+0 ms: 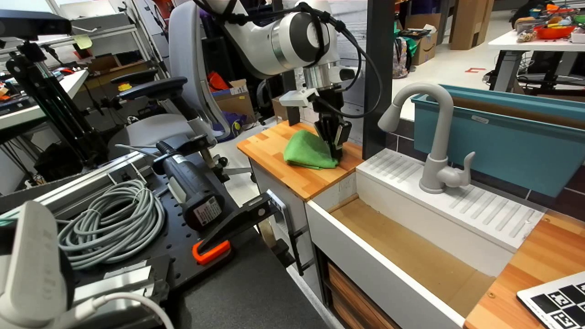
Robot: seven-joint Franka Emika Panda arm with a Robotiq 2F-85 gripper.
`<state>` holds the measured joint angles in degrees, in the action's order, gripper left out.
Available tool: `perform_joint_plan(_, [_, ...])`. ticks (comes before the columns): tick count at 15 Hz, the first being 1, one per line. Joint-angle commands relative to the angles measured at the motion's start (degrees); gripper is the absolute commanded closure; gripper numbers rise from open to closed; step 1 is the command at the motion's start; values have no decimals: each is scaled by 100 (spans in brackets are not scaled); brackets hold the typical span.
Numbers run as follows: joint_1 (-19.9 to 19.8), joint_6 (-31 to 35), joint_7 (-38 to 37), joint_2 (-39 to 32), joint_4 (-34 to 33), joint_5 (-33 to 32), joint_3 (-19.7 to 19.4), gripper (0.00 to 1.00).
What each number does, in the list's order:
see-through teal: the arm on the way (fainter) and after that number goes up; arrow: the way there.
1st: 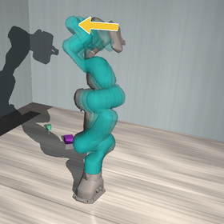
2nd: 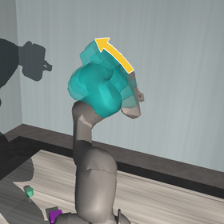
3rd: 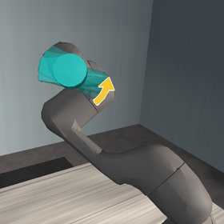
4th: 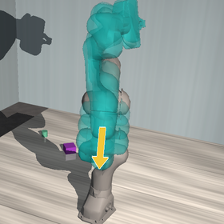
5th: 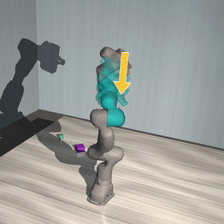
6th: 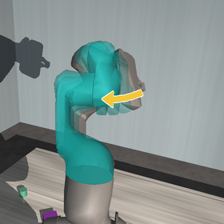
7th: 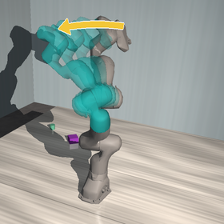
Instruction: Unfold the green towel
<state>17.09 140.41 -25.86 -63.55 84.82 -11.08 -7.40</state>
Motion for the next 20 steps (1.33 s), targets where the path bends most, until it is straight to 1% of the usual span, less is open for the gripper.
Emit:
perform_joint_plan(1, [30,-33,-6,-214,-285,99,-56,52])
perform_joint_plan(3, [72,167,-227,-299,-330,137,-104,39])
perform_joint_plan(4, [90,219,-324,-367,-389,147,-124,31])
perform_joint_plan(8, [114,181,-488,-548,-592,160,-151,2])
perform_joint_plan(9, [114,171,-509,-583,-632,160,-155,0])
perform_joint_plan(10, [117,165,-524,-616,-677,156,-161,36])
perform_joint_plan(11, [121,167,-538,-644,-708,151,-170,32])
perform_joint_plan(12, [122,160,-538,-672,-742,151,-168,32])
perform_joint_plan(17, [114,159,-597,-733,-840,166,-170,71])
perform_joint_plan(18, [103,122,-610,-725,-839,167,-172,76])
perform_joint_plan(20, [85,75,-633,-722,-849,161,-184,90])
